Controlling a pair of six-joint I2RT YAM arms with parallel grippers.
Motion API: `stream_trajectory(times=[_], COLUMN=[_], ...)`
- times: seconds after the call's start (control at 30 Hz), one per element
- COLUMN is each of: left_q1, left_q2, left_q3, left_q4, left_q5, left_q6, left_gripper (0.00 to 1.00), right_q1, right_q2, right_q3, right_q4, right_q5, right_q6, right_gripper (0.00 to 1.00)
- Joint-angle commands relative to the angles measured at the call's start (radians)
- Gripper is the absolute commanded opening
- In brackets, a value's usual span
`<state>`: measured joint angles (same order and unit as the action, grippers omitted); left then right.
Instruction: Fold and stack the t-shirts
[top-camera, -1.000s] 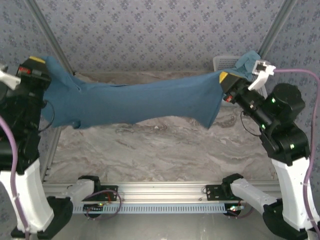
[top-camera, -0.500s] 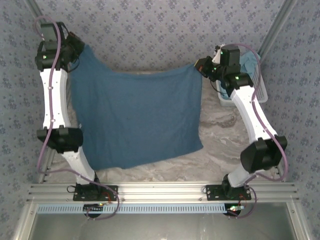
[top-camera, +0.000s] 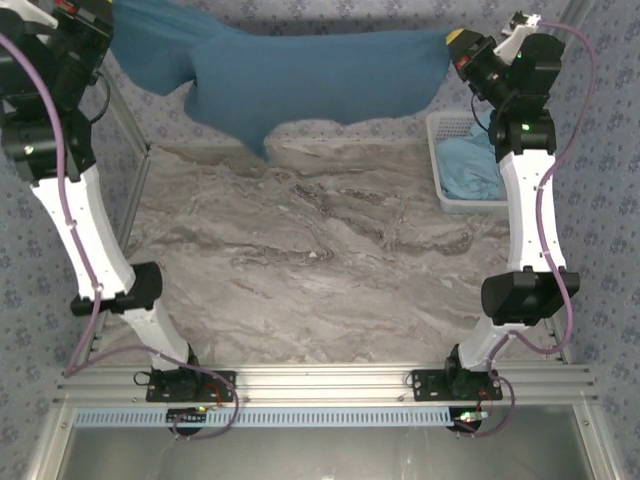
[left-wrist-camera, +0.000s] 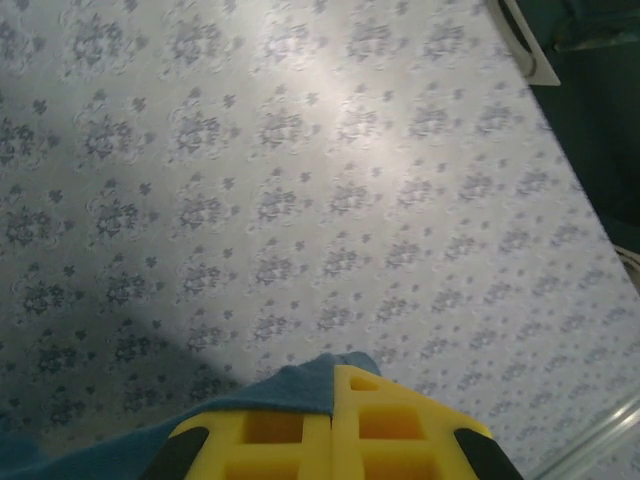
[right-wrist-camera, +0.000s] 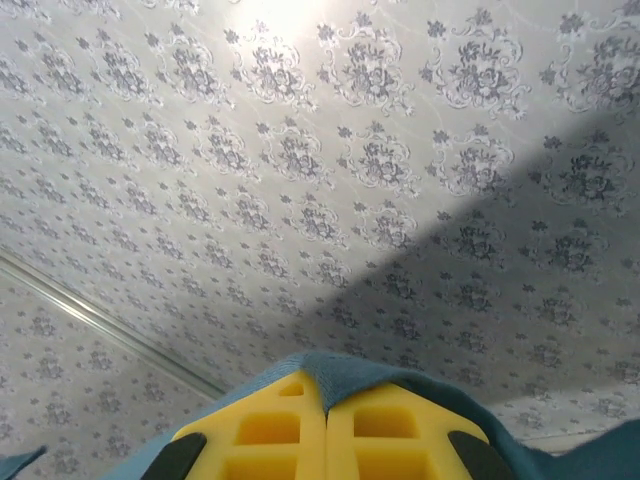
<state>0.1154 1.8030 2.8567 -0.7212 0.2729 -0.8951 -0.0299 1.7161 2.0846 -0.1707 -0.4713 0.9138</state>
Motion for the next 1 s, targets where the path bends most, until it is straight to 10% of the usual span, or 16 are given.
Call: stream_trajectory(times=[0.0,0.13,0.3,0.47,0.97], left_q1=[-0.018,-0.121,-0.172,-0.26,-0.513], left_q2=[-0.107,-0.347,-0.696,-0.808,-0.82], left_q3=[-0.116,-0.626,-1.488,-1.994,-2.269], left_q4=[-0.107,-0.21,-0.085,-0.013,-0.142], left_q5=[-0.042,-0.171,-0.202,-0.16,-0.131], left_q6=[0.106,0.185,0.006,-0.112,-0.34], left_gripper=[0.0,0.0,0.0,0.0,0.0], right_q1=[-0.004,0.027,0.1,0.193,0.246], right_q2=[-0.017,-0.128,-0.239,-0.215,-0.185], right_q3=[-0.061,-0.364,-0.783,-1.039,-1.114], right_q4=[-0.022,-0.068,-0.102,-0.186,-0.594], right_q5=[-0.026,0.029,0.104,0.162,0.431], right_q6=[0.023,0.008,-0.047,-0.082,-0.182], right_gripper=[0.0,0.0,0.0,0.0,0.0])
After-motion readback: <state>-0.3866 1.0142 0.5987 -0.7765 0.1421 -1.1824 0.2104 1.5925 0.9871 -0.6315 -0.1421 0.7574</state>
